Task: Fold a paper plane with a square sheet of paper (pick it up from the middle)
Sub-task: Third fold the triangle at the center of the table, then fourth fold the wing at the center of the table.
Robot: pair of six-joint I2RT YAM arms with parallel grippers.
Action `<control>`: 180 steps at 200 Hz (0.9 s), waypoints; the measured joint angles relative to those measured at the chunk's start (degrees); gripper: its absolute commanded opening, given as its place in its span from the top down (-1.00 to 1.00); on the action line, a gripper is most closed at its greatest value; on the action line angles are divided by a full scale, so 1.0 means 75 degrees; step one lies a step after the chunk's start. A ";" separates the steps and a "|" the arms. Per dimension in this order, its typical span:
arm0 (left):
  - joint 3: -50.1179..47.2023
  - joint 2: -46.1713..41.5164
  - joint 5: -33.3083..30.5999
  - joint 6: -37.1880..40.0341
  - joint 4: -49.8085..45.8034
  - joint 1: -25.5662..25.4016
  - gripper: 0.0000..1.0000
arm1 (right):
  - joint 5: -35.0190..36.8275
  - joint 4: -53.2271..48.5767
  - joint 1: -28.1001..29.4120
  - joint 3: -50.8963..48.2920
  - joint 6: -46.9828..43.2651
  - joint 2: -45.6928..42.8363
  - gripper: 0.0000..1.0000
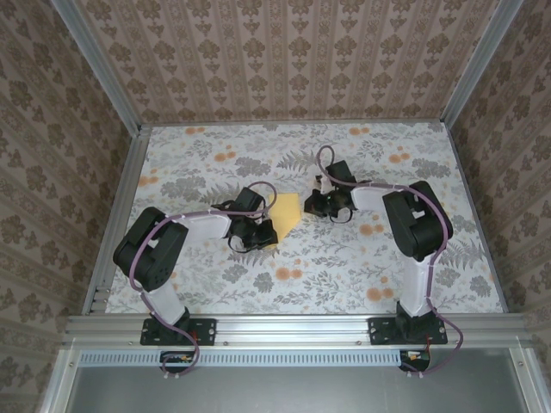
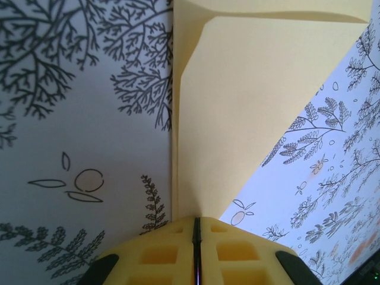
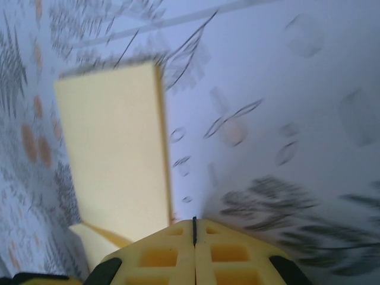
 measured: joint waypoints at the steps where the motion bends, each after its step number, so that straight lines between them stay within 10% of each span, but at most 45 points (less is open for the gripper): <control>1: 0.0000 0.0000 0.0003 0.0000 0.0000 0.0000 0.78 | 0.0012 -0.0015 -0.0012 0.0012 -0.0003 0.0000 0.83; 93: 0.0740 -0.0828 -0.0498 0.0455 -0.0580 0.0082 0.45 | 0.0271 0.0070 0.0079 -0.1035 0.0562 -0.2177 0.00; 180: 0.1183 -0.0239 -0.0761 0.0740 -0.0548 0.0221 0.49 | 0.0035 0.0909 0.0629 -0.1545 0.1632 -0.1387 -0.06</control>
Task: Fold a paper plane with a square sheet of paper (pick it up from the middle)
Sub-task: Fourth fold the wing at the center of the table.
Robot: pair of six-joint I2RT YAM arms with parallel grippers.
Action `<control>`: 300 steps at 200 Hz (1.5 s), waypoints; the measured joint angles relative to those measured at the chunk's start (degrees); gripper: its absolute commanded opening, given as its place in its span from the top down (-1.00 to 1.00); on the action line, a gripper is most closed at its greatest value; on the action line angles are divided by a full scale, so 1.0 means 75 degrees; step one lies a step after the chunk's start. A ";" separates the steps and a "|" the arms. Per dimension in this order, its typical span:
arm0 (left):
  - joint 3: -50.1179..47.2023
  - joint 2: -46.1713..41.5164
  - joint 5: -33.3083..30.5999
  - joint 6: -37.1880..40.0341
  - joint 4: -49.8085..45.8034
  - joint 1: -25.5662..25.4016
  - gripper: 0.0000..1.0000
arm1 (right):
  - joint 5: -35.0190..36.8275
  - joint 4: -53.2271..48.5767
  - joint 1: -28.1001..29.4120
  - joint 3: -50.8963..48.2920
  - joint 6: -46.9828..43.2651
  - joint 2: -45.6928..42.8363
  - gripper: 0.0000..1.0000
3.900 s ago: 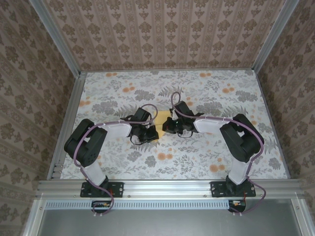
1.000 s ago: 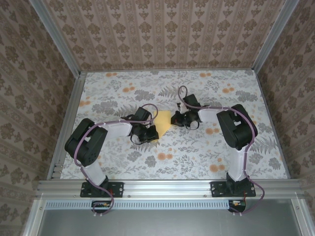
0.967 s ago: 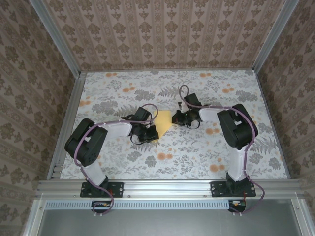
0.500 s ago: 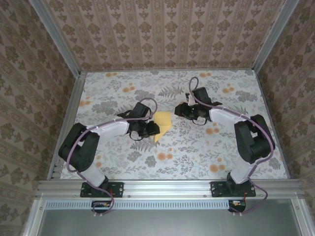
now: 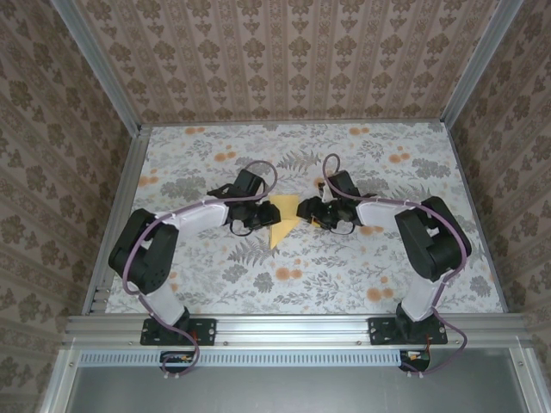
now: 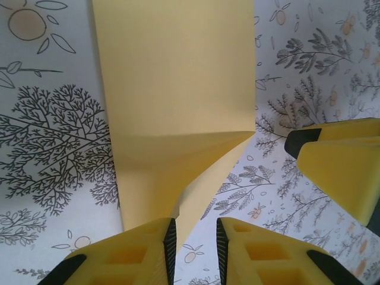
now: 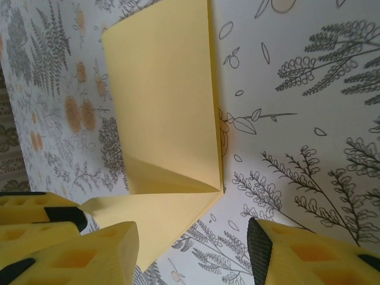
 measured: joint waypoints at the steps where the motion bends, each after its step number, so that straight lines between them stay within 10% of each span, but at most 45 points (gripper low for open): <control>1: 0.0000 0.0003 -0.0006 0.0003 0.0000 0.0000 0.50 | -0.0003 0.0015 0.0006 0.0000 0.0015 0.0017 -0.06; 141: 0.0061 0.0708 -0.0391 0.0172 -0.0210 0.0157 0.66 | -0.0178 0.0318 0.0259 0.0239 0.0417 0.0548 0.08; 300: 0.0058 0.0510 -0.0434 0.0341 -0.0347 0.0373 0.42 | -0.0647 0.0775 0.0353 0.0536 0.0580 0.0933 0.95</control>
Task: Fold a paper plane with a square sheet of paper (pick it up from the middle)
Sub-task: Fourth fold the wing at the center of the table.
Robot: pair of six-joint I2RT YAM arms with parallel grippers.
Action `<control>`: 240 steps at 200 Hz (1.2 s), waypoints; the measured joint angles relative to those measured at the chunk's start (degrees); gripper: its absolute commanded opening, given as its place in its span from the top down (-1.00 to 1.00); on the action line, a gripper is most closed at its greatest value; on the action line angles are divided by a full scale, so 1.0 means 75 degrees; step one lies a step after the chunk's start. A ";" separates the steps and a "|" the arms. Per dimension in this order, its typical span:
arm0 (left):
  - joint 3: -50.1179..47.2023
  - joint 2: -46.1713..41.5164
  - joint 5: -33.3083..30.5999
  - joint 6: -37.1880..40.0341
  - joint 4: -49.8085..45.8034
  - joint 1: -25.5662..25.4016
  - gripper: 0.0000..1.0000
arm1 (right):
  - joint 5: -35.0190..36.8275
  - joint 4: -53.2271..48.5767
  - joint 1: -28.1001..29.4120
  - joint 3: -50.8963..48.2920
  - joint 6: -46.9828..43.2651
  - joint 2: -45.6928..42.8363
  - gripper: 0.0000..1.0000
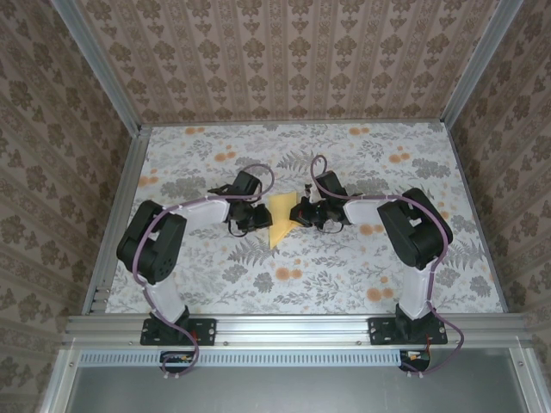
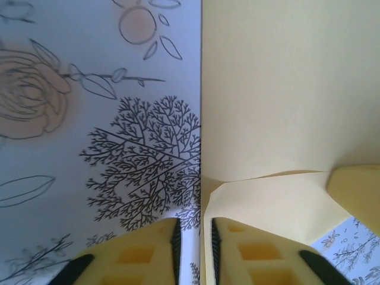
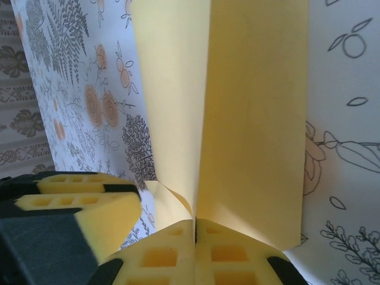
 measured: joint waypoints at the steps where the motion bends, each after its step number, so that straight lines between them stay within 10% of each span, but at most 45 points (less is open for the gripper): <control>1: 0.0000 -0.0017 -0.0006 -0.0006 -0.0012 0.0012 0.42 | 0.0012 0.0000 0.0000 -0.0003 0.0000 -0.0003 0.95; 110: -0.0679 -0.2288 -0.0446 0.1005 0.0414 0.0577 -0.63 | 0.3244 -0.0600 0.0769 -0.0799 0.1964 -0.2611 0.98; 240: -0.2288 -0.3086 -0.0705 0.3168 0.2690 0.0105 -0.68 | 0.4791 -0.1612 0.1317 0.0268 0.3512 -0.1813 0.98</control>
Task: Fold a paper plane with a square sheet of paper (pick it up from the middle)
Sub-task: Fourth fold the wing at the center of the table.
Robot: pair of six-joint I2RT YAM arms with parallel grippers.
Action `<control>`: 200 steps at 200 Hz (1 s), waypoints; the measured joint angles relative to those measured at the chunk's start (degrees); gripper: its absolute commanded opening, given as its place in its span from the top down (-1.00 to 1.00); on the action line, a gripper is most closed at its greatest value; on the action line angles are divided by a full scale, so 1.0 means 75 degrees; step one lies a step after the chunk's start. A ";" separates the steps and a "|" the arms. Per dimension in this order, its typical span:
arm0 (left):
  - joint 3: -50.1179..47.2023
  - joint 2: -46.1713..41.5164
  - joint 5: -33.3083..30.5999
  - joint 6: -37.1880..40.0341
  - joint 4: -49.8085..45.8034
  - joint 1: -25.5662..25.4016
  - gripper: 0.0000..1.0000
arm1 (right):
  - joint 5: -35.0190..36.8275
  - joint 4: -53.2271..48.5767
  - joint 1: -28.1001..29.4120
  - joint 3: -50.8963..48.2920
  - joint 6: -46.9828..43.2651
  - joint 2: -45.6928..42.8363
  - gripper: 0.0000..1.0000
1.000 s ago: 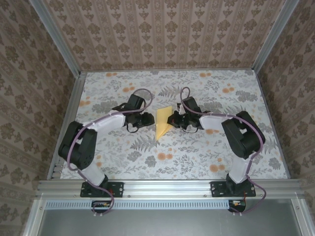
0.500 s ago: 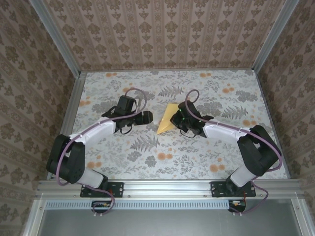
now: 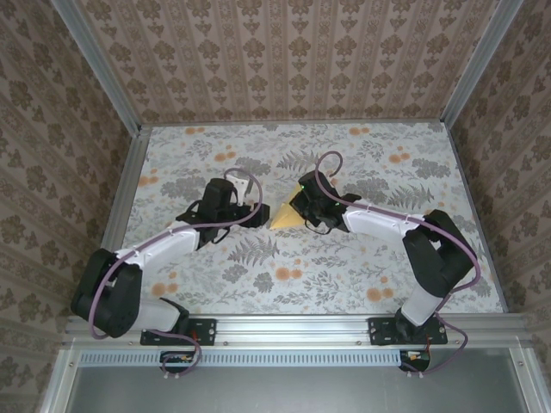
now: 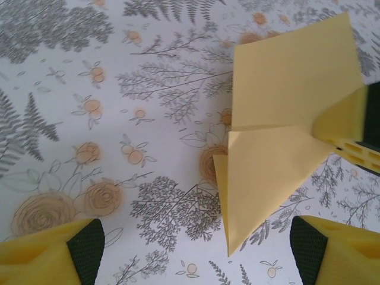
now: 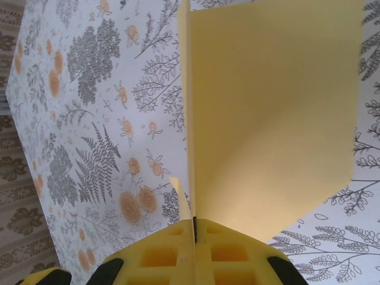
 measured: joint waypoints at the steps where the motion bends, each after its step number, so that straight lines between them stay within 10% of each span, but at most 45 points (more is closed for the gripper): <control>1: 0.0000 0.0006 0.0003 0.0017 0.0012 -0.0012 -0.68 | 0.0000 0.0000 0.0000 -0.0009 0.0026 0.0000 0.98; 200: -0.0542 0.2690 0.0291 0.4013 0.3923 -0.1478 -0.02 | -0.0595 0.0219 -0.0187 -0.0478 0.1093 0.0003 1.00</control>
